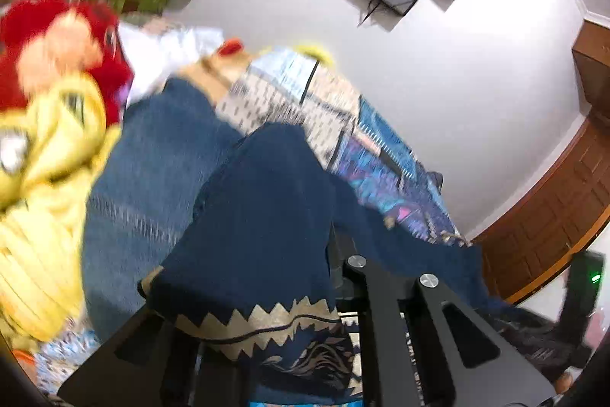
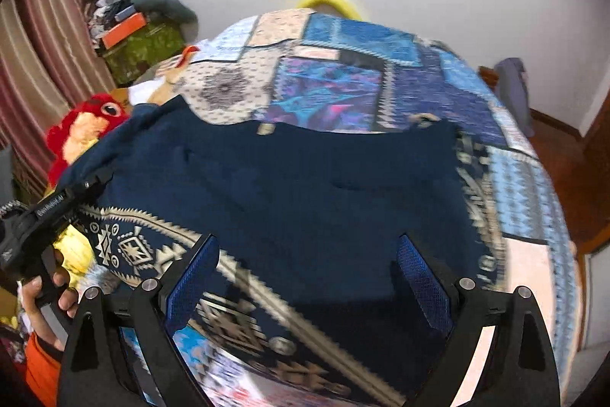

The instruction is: Fold large clothes

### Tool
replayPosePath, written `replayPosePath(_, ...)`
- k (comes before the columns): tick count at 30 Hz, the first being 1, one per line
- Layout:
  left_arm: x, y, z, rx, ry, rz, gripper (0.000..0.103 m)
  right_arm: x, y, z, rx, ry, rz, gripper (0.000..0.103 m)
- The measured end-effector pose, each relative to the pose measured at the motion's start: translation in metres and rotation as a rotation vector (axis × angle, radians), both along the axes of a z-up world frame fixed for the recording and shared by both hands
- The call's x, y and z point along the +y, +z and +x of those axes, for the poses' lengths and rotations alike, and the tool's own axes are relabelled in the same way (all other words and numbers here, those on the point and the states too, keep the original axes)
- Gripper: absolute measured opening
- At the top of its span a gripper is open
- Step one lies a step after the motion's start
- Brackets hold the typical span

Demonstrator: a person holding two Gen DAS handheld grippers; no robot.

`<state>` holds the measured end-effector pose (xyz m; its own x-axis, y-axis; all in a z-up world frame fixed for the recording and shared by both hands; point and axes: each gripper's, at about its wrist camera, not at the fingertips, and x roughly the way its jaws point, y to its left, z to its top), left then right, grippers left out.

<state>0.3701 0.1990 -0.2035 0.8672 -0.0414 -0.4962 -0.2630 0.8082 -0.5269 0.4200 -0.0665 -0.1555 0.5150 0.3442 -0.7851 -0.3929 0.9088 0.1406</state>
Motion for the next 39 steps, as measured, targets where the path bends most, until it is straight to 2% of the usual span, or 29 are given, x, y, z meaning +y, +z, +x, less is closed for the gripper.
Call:
replayPosePath(4,-0.008,0.031,0.003,-0.026,-0.046,0.077,0.011,0.038,-0.026,-0.001,0.065,0.057,0.013,0.094)
replayPosePath(5,-0.014,0.034,0.001,-0.021,-0.063,0.104,0.011,0.048,-0.040,-0.001,0.103,0.069,0.019,0.094)
replayPosePath(7,-0.035,0.041,0.008,-0.003,-0.100,0.191,0.011,0.058,-0.058,-0.001,0.136,0.070,0.010,0.102)
replayPosePath(8,-0.047,0.042,0.007,0.001,-0.121,0.231,0.011,0.064,-0.064,-0.003,0.117,0.082,-0.018,0.103)
replayPosePath(10,-0.071,0.050,0.011,-0.009,-0.163,0.313,0.011,0.073,-0.065,-0.009,0.089,0.126,-0.090,0.103)
replayPosePath(12,-0.090,0.060,0.013,-0.030,-0.207,0.353,0.011,0.070,-0.058,-0.010,0.124,0.197,-0.109,0.103)
replayPosePath(14,-0.110,0.070,0.020,-0.049,-0.257,0.371,0.011,0.046,-0.045,-0.015,0.130,0.190,-0.065,0.102)
replayPosePath(18,-0.154,0.088,0.034,-0.074,-0.357,0.400,0.011,-0.028,-0.020,-0.030,0.103,0.083,-0.003,0.103)
replayPosePath(21,-0.194,0.092,0.039,-0.097,-0.448,0.423,0.011,-0.090,-0.007,-0.045,0.071,-0.030,-0.028,0.103)
replayPosePath(23,-0.223,0.086,0.042,-0.084,-0.518,0.442,0.011,-0.131,0.001,-0.059,0.049,-0.111,-0.049,0.103)
replayPosePath(27,-0.277,0.056,0.046,0.015,-0.682,0.505,0.011,-0.195,0.012,-0.076,0.049,-0.247,-0.027,0.103)
replayPosePath(30,-0.307,0.015,0.045,0.150,-0.844,0.556,0.011,-0.234,0.015,-0.088,0.058,-0.328,0.027,0.103)
replayPosePath(33,-0.312,-0.016,0.047,0.282,-0.932,0.569,0.011,-0.252,0.014,-0.098,0.084,-0.381,0.071,0.103)
replayPosePath(36,-0.307,-0.014,0.041,0.301,-0.957,0.555,0.020,-0.261,0.012,-0.103,0.093,-0.395,0.088,0.103)
replayPosePath(38,-0.307,-0.004,0.038,0.304,-0.996,0.547,0.046,-0.259,0.013,-0.103,0.083,-0.391,0.077,0.103)
replayPosePath(39,-0.310,0.001,0.032,0.300,-1.017,0.557,0.056,-0.259,0.014,-0.104,0.077,-0.389,0.074,0.103)
